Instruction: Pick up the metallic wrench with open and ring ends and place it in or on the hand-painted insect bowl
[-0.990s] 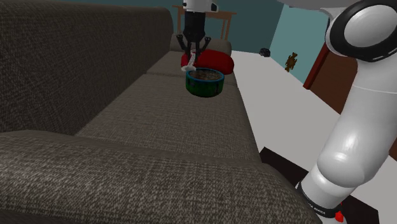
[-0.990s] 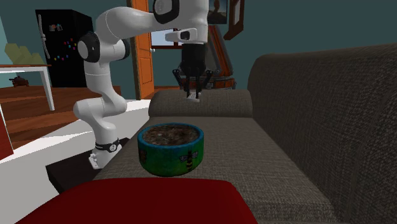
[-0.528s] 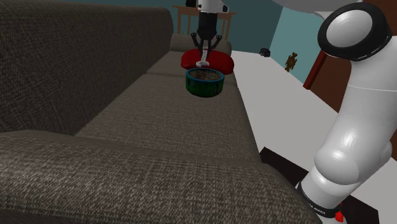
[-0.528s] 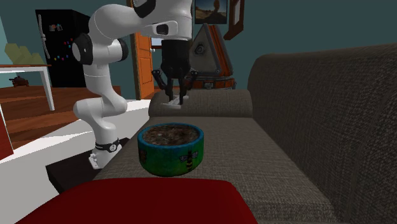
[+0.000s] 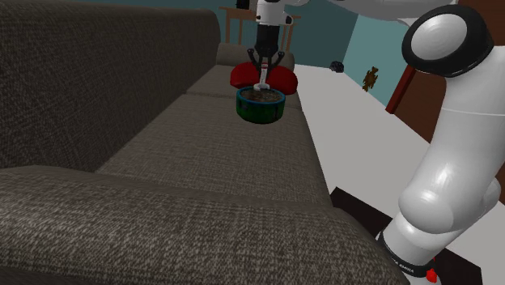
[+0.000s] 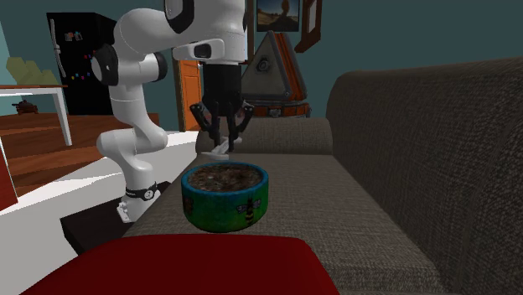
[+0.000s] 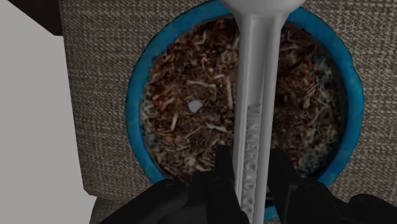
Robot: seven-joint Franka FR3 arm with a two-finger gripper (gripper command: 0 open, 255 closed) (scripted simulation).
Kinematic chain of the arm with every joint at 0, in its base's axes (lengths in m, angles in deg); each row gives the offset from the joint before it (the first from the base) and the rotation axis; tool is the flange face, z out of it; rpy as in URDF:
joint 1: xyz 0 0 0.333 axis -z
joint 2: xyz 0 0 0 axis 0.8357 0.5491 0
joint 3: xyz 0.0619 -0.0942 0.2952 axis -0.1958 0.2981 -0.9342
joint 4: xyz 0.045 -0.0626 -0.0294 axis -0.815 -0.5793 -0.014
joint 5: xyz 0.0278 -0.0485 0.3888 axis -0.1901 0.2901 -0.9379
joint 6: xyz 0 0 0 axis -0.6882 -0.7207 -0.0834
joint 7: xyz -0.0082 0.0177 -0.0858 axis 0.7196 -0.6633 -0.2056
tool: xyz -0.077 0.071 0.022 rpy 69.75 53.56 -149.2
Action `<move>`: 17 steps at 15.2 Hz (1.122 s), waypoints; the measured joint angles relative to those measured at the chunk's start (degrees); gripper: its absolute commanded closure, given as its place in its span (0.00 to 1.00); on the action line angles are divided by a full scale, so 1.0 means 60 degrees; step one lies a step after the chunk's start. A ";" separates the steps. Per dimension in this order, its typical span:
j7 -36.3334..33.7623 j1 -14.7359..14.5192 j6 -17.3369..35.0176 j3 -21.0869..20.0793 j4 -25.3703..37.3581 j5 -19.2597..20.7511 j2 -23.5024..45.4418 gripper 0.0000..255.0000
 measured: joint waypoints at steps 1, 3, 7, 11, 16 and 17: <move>0.0005 0.0021 0.0159 0.0002 -0.0209 -0.0017 -0.0051 1.00; 0.0016 0.0057 0.0442 0.0010 -0.0556 -0.0041 -0.0118 1.00; 0.0035 0.0125 0.1031 0.0022 -0.1297 -0.0096 -0.0279 1.00; 0.0041 0.0151 0.1348 0.0032 -0.1641 -0.0105 -0.0309 1.00; 0.0040 0.0154 0.1377 0.0032 -0.1678 -0.0108 -0.0321 0.00; 0.0040 0.0154 0.1378 0.0032 -0.1678 -0.0109 -0.0321 0.00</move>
